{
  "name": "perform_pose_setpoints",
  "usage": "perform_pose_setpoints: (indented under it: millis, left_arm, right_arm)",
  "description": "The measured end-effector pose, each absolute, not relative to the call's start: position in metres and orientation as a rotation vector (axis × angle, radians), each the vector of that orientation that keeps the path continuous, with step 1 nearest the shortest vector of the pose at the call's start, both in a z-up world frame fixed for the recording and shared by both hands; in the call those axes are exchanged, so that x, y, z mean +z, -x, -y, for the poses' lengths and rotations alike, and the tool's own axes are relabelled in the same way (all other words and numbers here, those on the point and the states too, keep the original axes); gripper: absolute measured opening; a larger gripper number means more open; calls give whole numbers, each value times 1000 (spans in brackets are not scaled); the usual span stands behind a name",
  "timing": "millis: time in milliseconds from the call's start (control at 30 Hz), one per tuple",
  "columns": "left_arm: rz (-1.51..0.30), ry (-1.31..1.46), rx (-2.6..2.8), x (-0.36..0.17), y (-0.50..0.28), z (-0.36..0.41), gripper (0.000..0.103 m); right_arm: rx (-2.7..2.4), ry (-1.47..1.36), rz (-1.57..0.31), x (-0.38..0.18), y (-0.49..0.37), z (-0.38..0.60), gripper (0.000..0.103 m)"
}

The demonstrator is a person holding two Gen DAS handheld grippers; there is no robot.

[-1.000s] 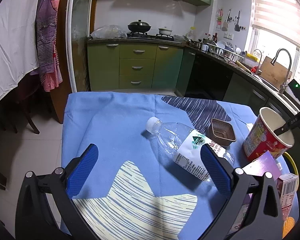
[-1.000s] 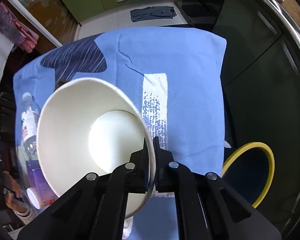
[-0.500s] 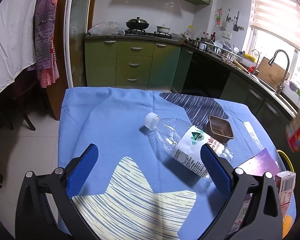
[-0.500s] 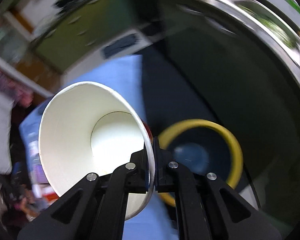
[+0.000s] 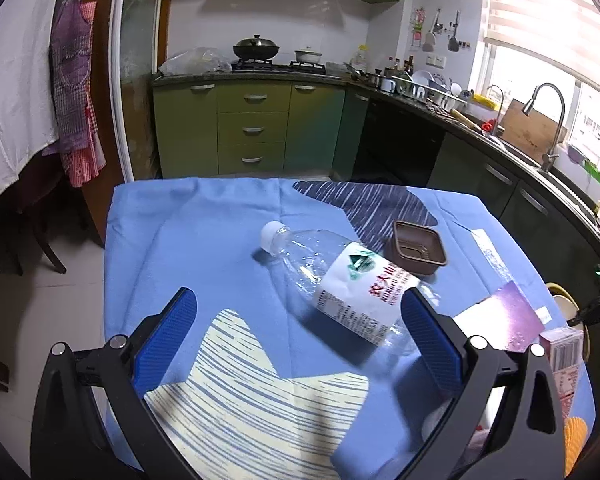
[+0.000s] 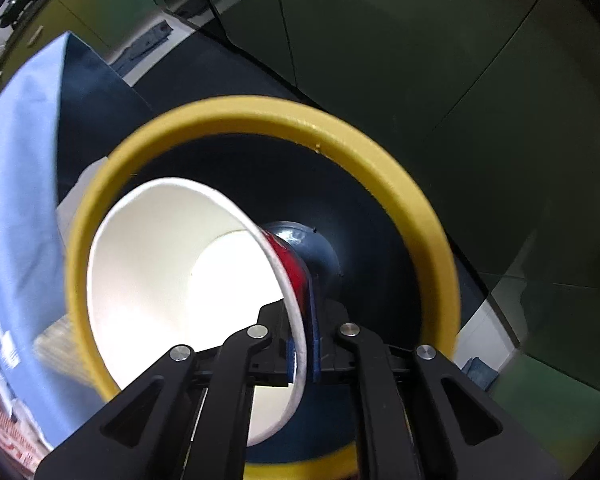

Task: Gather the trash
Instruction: 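Carry the paper bucket over the yellow bin and open the right gripper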

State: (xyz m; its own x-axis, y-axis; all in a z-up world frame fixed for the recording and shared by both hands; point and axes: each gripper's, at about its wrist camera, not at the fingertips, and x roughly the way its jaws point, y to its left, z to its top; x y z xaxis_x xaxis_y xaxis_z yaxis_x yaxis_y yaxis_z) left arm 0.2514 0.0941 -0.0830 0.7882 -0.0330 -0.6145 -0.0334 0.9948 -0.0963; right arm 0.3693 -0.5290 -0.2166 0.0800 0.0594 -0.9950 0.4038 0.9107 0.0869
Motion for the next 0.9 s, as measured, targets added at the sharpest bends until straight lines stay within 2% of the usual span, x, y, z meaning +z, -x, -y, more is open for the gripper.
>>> perform_pose_setpoints:
  millis: [100,433,567,767,867,900]
  left_arm:
    - [-654,78,6,-73,-241,-90,97]
    - [-802,39,-53,-55,-211,-85,97]
    - [-920,-27,-120,-59,-198,-73,97]
    - [-993,-151,-125,-69,-194,-54,97]
    - [-1028,-193,-126,-78,-196,-45,93]
    - [-1044,-208,-124,-82,-198,-43,85]
  right_arm:
    - [-267,-378,-1492,-222,-371,530,21]
    - [-213,-360,-1452,-196,-352,516,22]
    - [-163,-375,-1427,-180,-336,513,22]
    - [-70,-394,-1374,-159,-318,505,26]
    - [-20,-403,-1342,-144,-305,493,26]
    - [2,-403,-1334,-140,-305,486,26]
